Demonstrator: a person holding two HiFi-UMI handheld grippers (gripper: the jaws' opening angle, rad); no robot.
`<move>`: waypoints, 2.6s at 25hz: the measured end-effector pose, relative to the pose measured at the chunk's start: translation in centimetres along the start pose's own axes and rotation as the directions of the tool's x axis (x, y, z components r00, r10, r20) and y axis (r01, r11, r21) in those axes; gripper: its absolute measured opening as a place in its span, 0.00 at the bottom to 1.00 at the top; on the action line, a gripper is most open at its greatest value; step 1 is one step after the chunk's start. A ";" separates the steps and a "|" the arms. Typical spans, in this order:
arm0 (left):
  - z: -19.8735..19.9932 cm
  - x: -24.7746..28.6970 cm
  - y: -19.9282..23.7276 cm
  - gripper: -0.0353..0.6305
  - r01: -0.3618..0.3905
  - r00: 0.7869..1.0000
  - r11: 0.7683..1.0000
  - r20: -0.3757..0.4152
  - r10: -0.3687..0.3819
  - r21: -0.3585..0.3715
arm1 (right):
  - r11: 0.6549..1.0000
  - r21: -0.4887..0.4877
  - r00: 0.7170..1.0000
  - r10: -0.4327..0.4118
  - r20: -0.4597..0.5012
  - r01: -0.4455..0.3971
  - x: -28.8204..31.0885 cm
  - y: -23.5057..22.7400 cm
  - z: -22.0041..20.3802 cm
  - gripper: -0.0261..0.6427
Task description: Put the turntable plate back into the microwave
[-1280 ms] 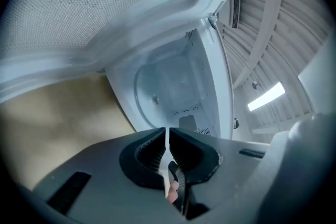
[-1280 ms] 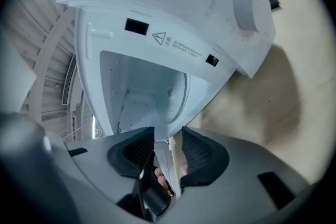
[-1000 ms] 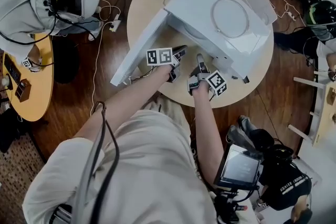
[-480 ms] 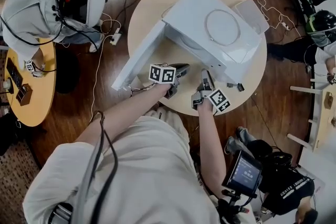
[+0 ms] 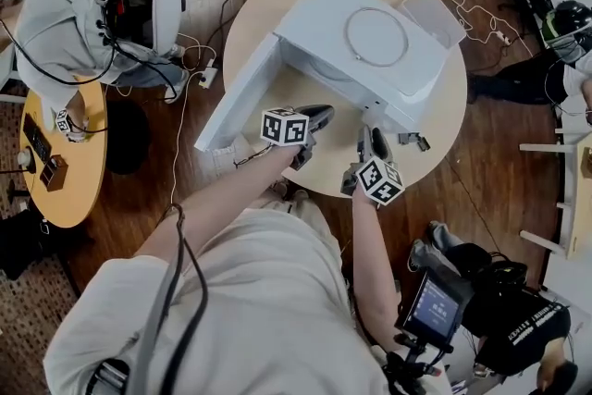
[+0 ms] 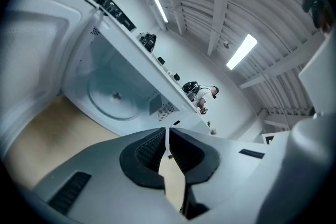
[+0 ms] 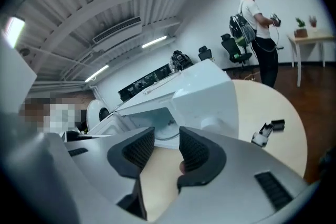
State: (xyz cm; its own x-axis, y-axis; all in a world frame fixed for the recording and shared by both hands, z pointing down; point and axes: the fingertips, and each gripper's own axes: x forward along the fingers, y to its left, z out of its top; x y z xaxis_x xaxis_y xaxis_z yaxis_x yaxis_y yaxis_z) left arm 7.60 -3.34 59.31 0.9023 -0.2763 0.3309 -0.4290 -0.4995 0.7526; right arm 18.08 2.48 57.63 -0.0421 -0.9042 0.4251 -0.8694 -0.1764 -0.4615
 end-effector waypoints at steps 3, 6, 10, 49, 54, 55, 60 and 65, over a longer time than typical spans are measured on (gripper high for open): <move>0.7 -1.0 -1.3 0.07 -0.025 1.000 0.994 0.009 0.024 0.103 | 0.986 -0.160 0.999 -0.036 0.032 0.041 -1.4 0.2 1.4 0.26; 1.7 -2.7 -2.2 0.07 -0.074 0.996 0.975 0.058 0.063 0.210 | 0.948 -0.303 0.993 -0.074 0.087 0.097 -2.9 0.2 3.4 0.26; 2.8 -5.4 -4.2 0.07 -0.118 0.990 0.929 0.111 0.084 0.350 | 0.904 -0.400 0.983 -0.090 0.160 0.148 -5.0 0.5 5.5 0.26; 2.0 -14.5 0.2 0.07 -0.178 0.984 0.824 0.101 0.147 0.538 | 0.827 -0.546 0.984 -0.052 0.168 0.136 -5.2 5.7 0.6 0.26; 1.9 -14.7 0.9 0.07 -0.167 0.986 0.827 0.086 0.143 0.537 | 0.818 -0.560 0.985 -0.040 0.167 0.128 -4.4 6.5 0.6 0.26; 1.7 -14.8 1.0 0.07 -0.163 0.987 0.828 0.082 0.141 0.537 | 0.816 -0.565 0.986 -0.039 0.164 0.126 -4.3 6.6 0.5 0.26; 2.0 -15.0 1.7 0.07 -0.166 0.986 0.829 0.080 0.145 0.534 | 0.814 -0.570 0.988 -0.031 0.149 0.111 -3.7 7.6 0.3 0.26; 2.5 -15.6 1.8 0.07 -0.166 0.986 0.842 0.091 0.139 0.513 | 0.813 -0.570 0.987 -0.040 0.154 0.122 -3.9 7.9 0.1 0.26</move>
State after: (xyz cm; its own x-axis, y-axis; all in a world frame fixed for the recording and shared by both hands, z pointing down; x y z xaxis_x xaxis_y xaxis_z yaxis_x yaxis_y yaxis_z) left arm -7.34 -1.92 54.08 0.8260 -0.4169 0.3793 -0.5332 -0.7961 0.2862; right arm 11.46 4.61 52.26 0.0689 -0.9454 0.3185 -0.9922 -0.0317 0.1205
